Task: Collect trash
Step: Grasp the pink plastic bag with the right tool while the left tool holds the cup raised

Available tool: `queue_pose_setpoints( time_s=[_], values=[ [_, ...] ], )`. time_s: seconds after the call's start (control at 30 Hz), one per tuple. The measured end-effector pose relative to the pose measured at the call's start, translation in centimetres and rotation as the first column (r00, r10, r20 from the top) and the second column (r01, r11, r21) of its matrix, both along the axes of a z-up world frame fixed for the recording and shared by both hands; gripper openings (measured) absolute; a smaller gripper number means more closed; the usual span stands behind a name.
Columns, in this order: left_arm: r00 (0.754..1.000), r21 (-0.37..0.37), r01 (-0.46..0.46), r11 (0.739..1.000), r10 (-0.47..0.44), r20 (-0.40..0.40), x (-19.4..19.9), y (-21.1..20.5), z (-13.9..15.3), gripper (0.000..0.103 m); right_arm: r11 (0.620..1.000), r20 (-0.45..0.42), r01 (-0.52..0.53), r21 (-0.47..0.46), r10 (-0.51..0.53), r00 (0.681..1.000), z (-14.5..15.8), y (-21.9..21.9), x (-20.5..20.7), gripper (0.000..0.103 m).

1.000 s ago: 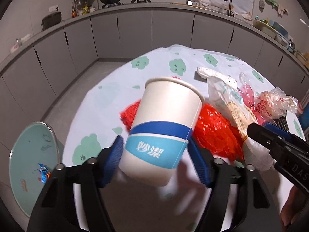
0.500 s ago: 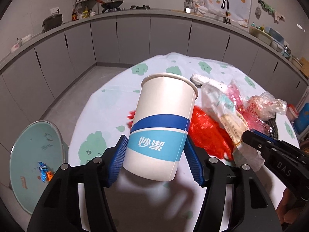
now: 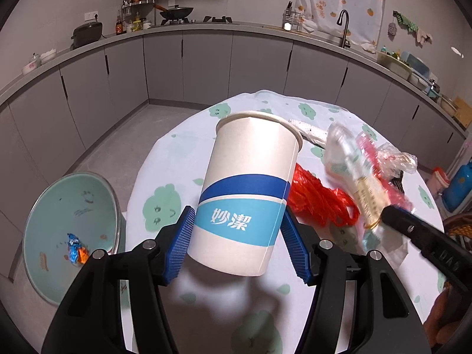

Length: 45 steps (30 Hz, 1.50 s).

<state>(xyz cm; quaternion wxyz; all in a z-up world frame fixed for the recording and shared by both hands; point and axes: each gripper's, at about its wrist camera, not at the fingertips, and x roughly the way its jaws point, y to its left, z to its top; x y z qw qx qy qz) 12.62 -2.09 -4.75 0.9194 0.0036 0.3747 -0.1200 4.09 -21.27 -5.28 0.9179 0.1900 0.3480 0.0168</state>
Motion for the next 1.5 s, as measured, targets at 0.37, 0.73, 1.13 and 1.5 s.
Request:
queue_pose_setpoints(
  time_s=[0.37,0.73,1.13,1.5],
  values=[
    [1.000,-0.001,-0.008,1.000,0.008,-0.005,-1.1,0.8,-0.1,0.059,1.000,-0.041,-0.011,0.024,0.012,0.999,-1.3,-0.1,-1.4,0.026],
    [1.000,-0.001,-0.014,1.000,0.014,-0.006,-1.1,0.7,-0.1,0.059,0.995,0.013,0.096,-0.038,-0.095,0.995,-0.4,-3.0,-2.9,0.026],
    [1.000,0.005,-0.017,1.000,0.017,-0.004,-1.2,0.6,0.0,0.059,0.994,-0.080,0.097,-0.059,-0.101,0.992,-3.6,-3.8,-0.8,0.005],
    [1.000,-0.010,-0.026,1.000,0.026,0.011,-1.5,1.2,0.5,0.059,0.987,0.030,0.129,-0.092,-0.127,0.991,-0.3,-3.3,-2.2,0.002]
  ],
)
